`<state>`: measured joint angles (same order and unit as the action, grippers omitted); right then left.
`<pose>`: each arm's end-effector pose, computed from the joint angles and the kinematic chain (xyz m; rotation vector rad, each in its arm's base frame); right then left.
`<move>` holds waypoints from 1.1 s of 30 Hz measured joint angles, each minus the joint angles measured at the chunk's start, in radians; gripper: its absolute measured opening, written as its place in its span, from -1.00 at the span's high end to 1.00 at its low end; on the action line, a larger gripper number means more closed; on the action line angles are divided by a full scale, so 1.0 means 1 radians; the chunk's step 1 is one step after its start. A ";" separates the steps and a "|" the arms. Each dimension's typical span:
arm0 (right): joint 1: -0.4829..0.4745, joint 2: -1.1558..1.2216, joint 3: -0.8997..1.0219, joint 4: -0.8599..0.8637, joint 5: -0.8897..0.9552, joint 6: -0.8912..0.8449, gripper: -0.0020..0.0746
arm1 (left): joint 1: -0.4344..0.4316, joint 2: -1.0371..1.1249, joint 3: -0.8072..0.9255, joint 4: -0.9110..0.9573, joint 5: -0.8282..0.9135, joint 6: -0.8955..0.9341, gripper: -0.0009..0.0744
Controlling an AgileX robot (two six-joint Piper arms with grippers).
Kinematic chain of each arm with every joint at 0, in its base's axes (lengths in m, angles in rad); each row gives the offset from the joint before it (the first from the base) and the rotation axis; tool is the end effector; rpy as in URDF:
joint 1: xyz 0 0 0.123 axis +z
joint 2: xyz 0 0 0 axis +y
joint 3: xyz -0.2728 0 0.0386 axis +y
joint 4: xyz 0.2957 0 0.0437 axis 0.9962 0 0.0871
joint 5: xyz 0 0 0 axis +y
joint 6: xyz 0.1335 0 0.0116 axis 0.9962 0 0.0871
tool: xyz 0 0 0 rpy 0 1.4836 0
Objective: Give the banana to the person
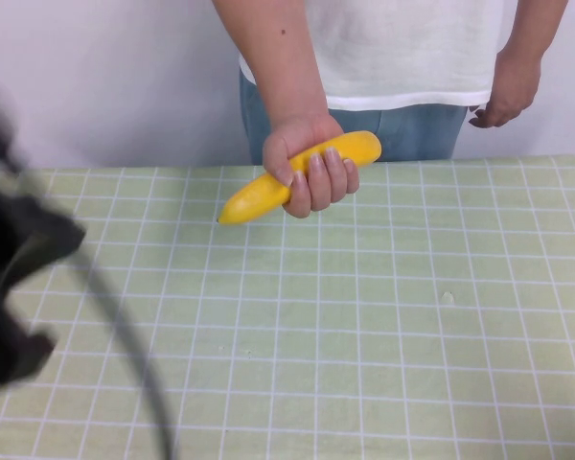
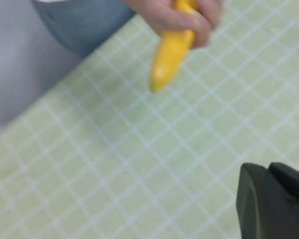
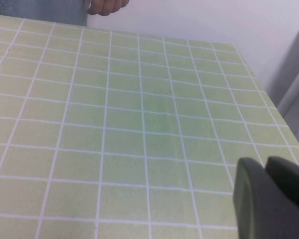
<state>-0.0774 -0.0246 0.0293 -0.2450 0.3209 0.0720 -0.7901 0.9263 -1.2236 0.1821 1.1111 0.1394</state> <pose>0.1511 -0.0220 0.1667 -0.0206 1.8058 -0.2389 0.1817 -0.1525 0.4054 1.0303 2.0358 -0.1113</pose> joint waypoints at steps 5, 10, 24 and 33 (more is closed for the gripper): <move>0.000 0.000 0.000 0.000 0.000 0.000 0.97 | 0.000 -0.163 0.176 -0.059 -0.061 -0.093 0.98; 0.000 0.000 0.000 0.000 0.000 0.000 0.97 | 0.000 -0.246 0.230 -0.065 -0.011 -0.139 0.98; 0.002 0.000 0.000 0.000 0.000 0.000 0.97 | 0.000 -0.286 0.291 0.108 -0.106 -0.353 0.98; 0.000 0.000 0.000 0.001 0.000 0.000 0.97 | 0.054 -0.607 0.618 0.246 -0.577 -0.352 0.98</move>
<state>-0.0775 -0.0246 0.0293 -0.2443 0.3209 0.0720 -0.7365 0.3189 -0.6057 0.4276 0.5342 -0.2129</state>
